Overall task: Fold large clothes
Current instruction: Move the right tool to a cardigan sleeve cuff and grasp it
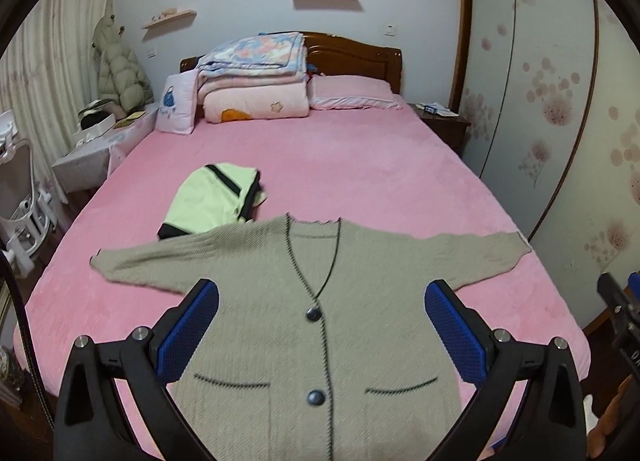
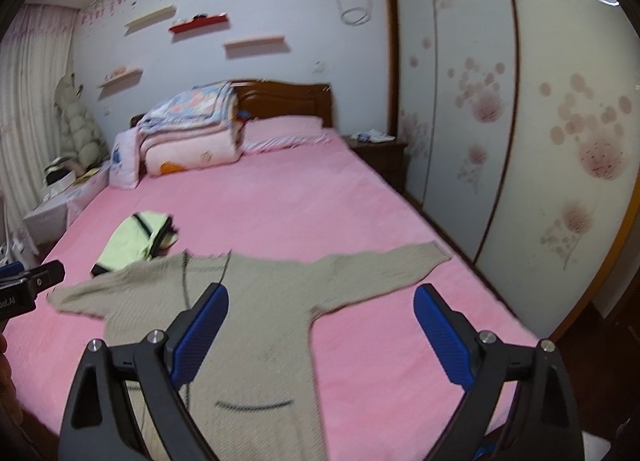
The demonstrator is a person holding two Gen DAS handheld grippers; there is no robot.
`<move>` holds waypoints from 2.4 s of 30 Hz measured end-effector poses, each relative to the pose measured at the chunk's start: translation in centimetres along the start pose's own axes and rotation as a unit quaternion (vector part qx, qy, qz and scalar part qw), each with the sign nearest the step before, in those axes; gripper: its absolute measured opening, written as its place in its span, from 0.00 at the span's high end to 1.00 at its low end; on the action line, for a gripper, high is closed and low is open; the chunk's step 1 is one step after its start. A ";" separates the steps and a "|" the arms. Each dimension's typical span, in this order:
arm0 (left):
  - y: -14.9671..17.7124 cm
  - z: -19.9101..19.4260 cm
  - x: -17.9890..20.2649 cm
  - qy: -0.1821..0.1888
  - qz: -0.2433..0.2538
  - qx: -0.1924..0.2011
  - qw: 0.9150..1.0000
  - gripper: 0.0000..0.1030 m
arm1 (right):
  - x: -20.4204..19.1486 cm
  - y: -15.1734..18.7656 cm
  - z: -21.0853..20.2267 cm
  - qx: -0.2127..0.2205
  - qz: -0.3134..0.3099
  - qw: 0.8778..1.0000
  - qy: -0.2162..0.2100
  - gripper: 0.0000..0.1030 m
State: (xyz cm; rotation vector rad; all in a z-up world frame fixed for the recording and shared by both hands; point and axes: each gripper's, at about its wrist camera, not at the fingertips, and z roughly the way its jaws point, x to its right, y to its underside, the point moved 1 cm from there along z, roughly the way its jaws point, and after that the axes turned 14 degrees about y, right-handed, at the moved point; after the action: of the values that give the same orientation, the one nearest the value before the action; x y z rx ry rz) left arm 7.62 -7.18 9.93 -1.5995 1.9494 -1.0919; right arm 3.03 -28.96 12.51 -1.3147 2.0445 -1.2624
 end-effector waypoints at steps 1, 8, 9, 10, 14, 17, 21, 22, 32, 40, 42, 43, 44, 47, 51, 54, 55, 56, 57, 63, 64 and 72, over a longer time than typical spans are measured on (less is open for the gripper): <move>-0.5 0.4 0.5 0.000 0.002 0.001 1.000 0.00 | 0.4 -0.4 0.2 0.003 0.002 1.000 0.003 0.08; -3.8 3.4 3.7 0.003 0.019 0.010 1.000 0.00 | 3.7 -3.7 2.7 0.032 0.010 0.999 0.037 0.08; -4.3 4.0 4.2 0.004 0.022 0.009 1.000 0.00 | 4.0 -4.1 3.1 0.034 0.011 0.999 0.042 0.08; -4.8 4.5 4.6 0.005 0.024 0.009 1.000 0.00 | 4.1 -4.3 3.5 0.034 0.012 0.998 0.045 0.08; -6.6 6.9 6.6 0.011 0.037 0.012 0.999 0.00 | 5.2 -6.1 5.8 0.035 0.014 0.997 0.062 0.08; -7.6 9.1 8.3 0.017 0.042 0.012 0.999 0.00 | 5.9 -7.2 7.6 0.037 0.010 0.996 0.076 0.08; -8.7 12.4 10.2 0.038 0.042 -0.001 0.998 0.00 | 6.7 -7.8 9.8 0.040 0.004 0.995 0.096 0.08; -8.9 13.3 10.7 0.043 0.041 -0.005 0.998 0.00 | 7.0 -8.0 10.6 0.040 0.002 0.994 0.102 0.08; -9.2 24.7 14.8 0.062 0.048 0.037 0.996 0.00 | 9.2 -7.9 19.8 -0.007 0.006 0.994 0.107 0.08; -6.4 37.5 15.5 0.059 0.027 -0.026 0.998 0.00 | 11.5 -3.6 32.5 -0.106 0.039 0.990 0.079 0.09; -5.4 40.1 15.7 0.064 0.018 -0.044 0.997 0.00 | 12.2 -2.1 35.4 -0.137 0.060 0.987 0.061 0.13; -4.8 41.4 15.8 0.059 0.017 -0.052 0.997 0.00 | 12.5 -1.3 36.8 -0.150 0.067 0.984 0.062 0.16; -4.3 42.0 16.0 0.055 0.017 -0.056 0.997 0.00 | 12.8 -0.4 38.4 -0.167 0.073 0.981 0.065 0.18; -2.4 45.5 17.1 0.034 0.038 -0.084 0.995 0.00 | 13.4 1.8 42.4 -0.213 0.095 0.971 0.051 0.27; -0.2 48.7 18.6 0.011 0.057 -0.121 0.991 0.01 | 14.0 4.6 46.8 -0.270 0.129 0.953 0.051 0.32; 1.1 50.1 19.7 0.009 0.055 -0.141 0.988 0.01 | 14.1 6.4 49.4 -0.301 0.147 0.941 0.053 0.37; 1.3 50.6 19.8 0.010 0.050 -0.149 0.988 0.01 | 14.0 6.8 50.1 -0.309 0.151 0.937 0.052 0.38; 1.4 50.8 19.7 0.012 0.046 -0.153 0.987 0.01 | 14.0 7.2 50.8 -0.317 0.155 0.934 0.053 0.40; 1.5 51.0 19.7 0.014 0.041 -0.159 0.986 0.01 | 14.0 7.5 51.3 -0.324 0.156 0.931 0.058 0.41; 1.1 50.4 18.1 0.011 0.036 -0.166 0.985 0.01 | 13.3 9.3 53.5 -0.364 0.181 0.913 0.023 0.84; 1.0 50.2 17.5 0.007 0.038 -0.168 0.985 0.01 | 13.0 9.0 53.2 -0.358 0.171 0.918 0.030 0.87; -0.7 46.0 11.1 -0.013 0.064 -0.183 0.981 0.01 | 6.9 2.0 43.6 -0.195 0.044 0.980 -0.019 0.90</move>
State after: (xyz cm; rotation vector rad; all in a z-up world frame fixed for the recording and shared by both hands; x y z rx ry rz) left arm 38.06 -32.40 -16.14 -1.6249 2.2994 -0.6873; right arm 29.98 -55.25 -10.56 -1.3773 2.3764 -0.8146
